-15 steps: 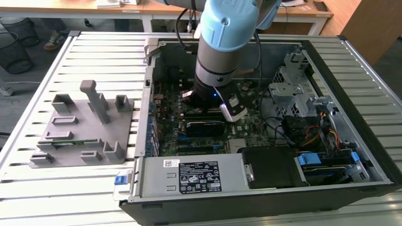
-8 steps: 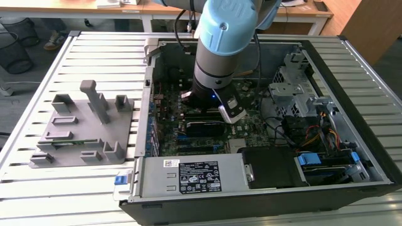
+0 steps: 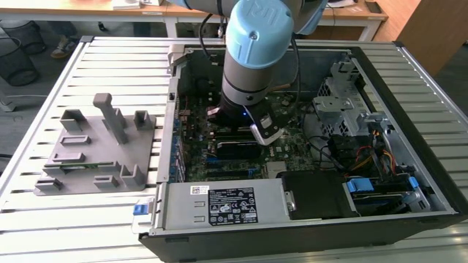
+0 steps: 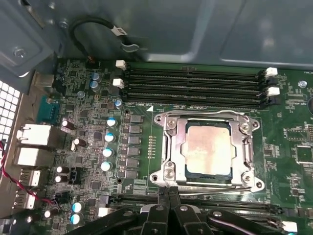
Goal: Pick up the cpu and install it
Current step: 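Install the second cpu locking lever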
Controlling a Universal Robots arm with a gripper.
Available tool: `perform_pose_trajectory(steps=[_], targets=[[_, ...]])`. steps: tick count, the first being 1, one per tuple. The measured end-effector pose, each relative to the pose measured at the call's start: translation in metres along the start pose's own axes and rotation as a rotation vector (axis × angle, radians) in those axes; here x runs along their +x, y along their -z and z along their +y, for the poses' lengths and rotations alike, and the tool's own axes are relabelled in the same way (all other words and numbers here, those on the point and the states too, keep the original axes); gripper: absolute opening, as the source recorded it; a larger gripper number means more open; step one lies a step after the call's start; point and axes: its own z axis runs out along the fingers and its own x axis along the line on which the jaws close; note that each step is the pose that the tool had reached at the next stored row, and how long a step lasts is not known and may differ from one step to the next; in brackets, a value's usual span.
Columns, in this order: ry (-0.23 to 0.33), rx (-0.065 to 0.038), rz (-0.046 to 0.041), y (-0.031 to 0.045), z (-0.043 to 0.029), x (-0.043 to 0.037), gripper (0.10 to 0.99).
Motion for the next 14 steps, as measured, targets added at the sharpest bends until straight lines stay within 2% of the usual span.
perform_pose_trajectory(steps=[10,14], targets=[[0.001,-0.013,-0.0006,-0.006,-0.0015,0.0038,0.106],[0.001,-0.03,-0.0013,-0.007,-0.0017,0.0048,0.106]])
